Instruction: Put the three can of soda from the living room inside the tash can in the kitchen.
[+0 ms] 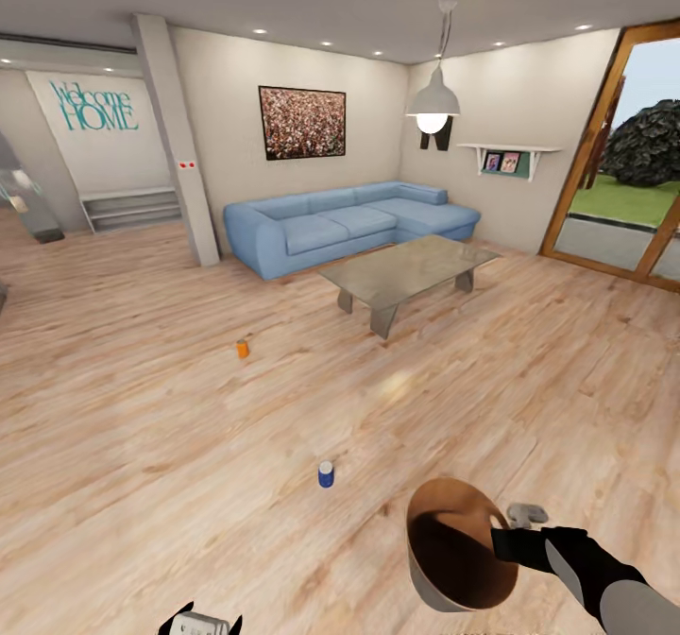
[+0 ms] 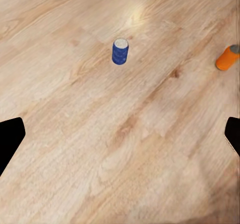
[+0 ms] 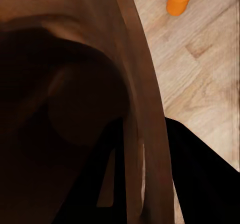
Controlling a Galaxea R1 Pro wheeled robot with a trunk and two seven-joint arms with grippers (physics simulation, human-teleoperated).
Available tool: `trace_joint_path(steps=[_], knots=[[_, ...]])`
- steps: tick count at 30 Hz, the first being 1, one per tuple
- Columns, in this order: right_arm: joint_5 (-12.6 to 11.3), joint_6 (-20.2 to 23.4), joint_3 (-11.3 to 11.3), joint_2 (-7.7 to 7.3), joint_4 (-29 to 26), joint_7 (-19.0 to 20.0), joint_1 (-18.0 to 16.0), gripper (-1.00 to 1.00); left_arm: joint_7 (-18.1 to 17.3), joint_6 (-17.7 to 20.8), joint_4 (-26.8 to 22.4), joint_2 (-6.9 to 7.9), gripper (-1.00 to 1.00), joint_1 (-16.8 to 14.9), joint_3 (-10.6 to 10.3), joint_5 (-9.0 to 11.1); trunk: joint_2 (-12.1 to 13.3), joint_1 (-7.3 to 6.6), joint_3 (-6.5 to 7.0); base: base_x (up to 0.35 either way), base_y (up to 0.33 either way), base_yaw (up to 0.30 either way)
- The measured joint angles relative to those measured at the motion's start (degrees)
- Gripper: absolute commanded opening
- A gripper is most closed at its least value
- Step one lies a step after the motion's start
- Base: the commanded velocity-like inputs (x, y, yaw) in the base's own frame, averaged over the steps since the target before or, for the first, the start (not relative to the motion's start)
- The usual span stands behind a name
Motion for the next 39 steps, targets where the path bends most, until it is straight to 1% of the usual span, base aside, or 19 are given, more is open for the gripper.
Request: trace_joint_path(steps=[10, 14, 31, 39], knots=[[0.0, 0.0, 0.0, 0.01, 0.0, 0.0, 0.0, -1.00, 0.0, 0.0, 0.2, -0.02, 1.00, 0.0, 0.0, -0.1, 0.0, 0.00, 0.00, 0.007, -0.285, -0.107], [0.0, 0.0, 0.1, 0.02, 0.0, 0.0, 0.0, -1.00, 0.0, 0.1, 0.7, -0.02, 1.00, -0.2, 0.0, -0.2, 0.0, 0.00, 0.00, 0.119, -0.263, -0.096], [-0.1, -0.1, 0.0, 0.01, 0.0, 0.0, 0.0, -1.00, 0.0, 0.3, 1.0, 0.04, 1.00, -0.3, -0.3, -0.2, 0.0, 0.00, 0.00, 0.244, -0.191, -0.094], [-0.1, -0.1, -0.1, -0.06, 0.0, 0.0, 0.0, -1.00, 0.0, 0.3, 0.9, 0.06, 1.00, -0.3, -0.4, -0.2, 0.0, 0.00, 0.00, 0.255, -0.184, -0.172]])
